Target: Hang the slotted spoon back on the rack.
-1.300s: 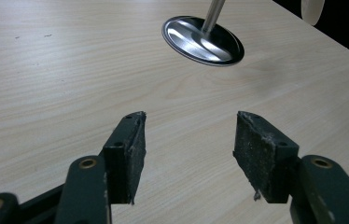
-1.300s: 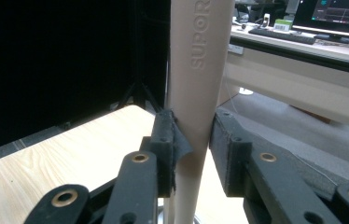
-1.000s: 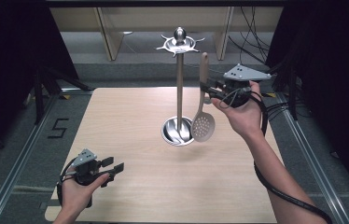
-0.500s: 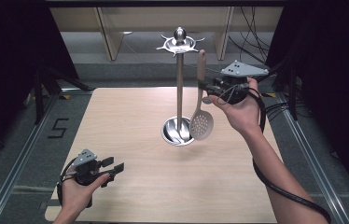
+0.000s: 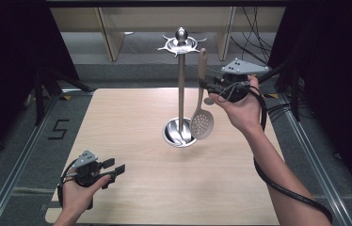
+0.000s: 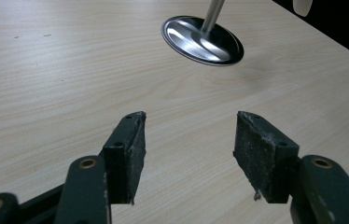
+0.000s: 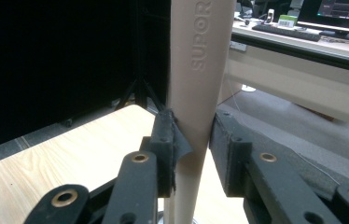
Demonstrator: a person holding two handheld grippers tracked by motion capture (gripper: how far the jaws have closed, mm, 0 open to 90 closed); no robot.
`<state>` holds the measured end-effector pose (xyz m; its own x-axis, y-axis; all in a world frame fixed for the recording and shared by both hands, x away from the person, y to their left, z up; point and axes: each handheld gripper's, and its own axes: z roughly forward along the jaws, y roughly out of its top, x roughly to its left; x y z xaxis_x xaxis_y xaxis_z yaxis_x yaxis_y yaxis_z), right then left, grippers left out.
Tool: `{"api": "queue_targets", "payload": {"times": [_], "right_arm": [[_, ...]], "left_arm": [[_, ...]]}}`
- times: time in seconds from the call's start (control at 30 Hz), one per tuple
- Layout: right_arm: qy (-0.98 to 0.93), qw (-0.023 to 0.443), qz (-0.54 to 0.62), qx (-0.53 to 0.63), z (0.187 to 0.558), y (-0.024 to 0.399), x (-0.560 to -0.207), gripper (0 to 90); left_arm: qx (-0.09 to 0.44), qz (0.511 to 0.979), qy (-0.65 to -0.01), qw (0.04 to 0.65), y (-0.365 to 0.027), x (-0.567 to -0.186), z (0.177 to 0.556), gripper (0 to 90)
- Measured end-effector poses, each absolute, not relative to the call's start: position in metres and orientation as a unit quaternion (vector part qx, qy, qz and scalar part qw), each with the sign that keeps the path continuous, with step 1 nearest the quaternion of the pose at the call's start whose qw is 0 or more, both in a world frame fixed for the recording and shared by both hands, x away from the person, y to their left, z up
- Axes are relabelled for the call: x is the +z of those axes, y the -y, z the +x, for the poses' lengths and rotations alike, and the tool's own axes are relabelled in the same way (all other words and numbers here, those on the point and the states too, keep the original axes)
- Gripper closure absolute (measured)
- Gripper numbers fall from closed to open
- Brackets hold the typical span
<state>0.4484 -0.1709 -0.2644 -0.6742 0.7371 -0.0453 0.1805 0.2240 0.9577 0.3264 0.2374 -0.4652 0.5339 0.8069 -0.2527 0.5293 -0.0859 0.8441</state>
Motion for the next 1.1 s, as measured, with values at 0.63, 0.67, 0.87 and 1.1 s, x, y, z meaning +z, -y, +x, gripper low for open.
{"api": "queue_targets", "payload": {"times": [0.63,0.67,0.87,1.1], "right_arm": [[-0.744,0.249,0.313,0.535,0.455,0.165,-0.263,72.0],[-0.744,0.247,0.315,0.534,0.456,0.164,-0.263,72.0],[-0.745,0.251,0.311,0.533,0.458,0.163,-0.263,72.0],[-0.746,0.247,0.312,0.534,0.46,0.161,-0.264,71.9]], "left_arm": [[0.138,0.72,-0.467,0.494,-0.237,-0.465,0.326,42.7],[0.139,0.721,-0.466,0.494,-0.237,-0.465,0.326,42.8],[0.138,0.721,-0.467,0.493,-0.237,-0.465,0.326,42.7],[0.139,0.722,-0.464,0.494,-0.237,-0.465,0.326,42.8]]}}
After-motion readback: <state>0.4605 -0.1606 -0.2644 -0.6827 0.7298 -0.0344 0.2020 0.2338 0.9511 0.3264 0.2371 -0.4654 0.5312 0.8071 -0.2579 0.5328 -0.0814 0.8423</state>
